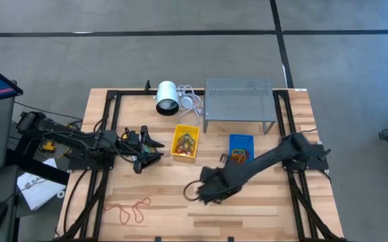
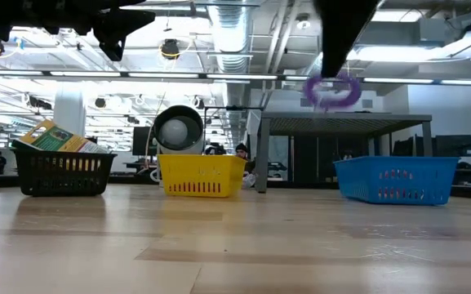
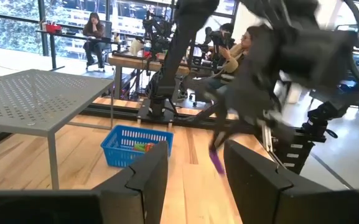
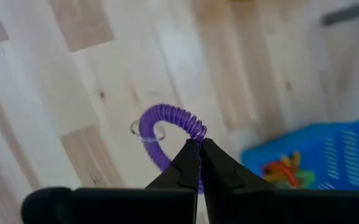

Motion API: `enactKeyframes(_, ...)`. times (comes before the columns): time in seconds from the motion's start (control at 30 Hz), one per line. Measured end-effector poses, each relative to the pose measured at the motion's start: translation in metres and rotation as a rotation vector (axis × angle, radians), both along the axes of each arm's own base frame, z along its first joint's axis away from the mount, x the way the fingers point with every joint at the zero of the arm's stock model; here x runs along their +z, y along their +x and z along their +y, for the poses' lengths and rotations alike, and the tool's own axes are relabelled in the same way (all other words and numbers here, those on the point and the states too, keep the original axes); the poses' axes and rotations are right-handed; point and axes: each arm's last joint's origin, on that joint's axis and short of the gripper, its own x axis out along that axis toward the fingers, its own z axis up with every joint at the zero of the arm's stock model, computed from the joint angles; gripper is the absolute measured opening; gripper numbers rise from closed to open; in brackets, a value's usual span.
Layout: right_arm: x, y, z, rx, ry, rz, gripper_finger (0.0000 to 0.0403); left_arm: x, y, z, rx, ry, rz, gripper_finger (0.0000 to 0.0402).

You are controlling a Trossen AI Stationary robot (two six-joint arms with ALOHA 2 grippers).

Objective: Pick & Place Office Desk Supplies
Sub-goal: Put the violet elastic key ring into the blue basket

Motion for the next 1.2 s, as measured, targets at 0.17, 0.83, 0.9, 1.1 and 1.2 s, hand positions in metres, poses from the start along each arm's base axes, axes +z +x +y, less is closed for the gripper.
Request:
enactKeyframes(0.17, 0.030, -0.040, -0.024, -0.064, 0.023, -0.173, 0.0000, 0.000, 0.000, 0.000, 0.000, 0.001, 0.002, 0.0152)
enactKeyframes(0.83, -0.004, -0.178, -0.110, -0.296, 0.225, -0.579, 0.0000, 0.001, 0.000, 0.001, 0.005, 0.003, -0.013, 0.0152)
enactKeyframes(0.9, -0.007, -0.181, -0.113, -0.313, 0.199, -0.547, 0.0000, 0.001, 0.000, 0.001, 0.005, 0.014, -0.013, 0.0152)
enactKeyframes(1.1, -0.010, -0.182, -0.121, -0.343, 0.158, -0.509, 0.0000, 0.001, 0.000, 0.001, 0.009, 0.027, -0.013, 0.0152)
enactKeyframes(1.2, -0.011, -0.183, -0.124, -0.356, 0.144, -0.492, 0.0000, 0.001, 0.000, 0.001, 0.010, 0.028, -0.010, 0.0152)
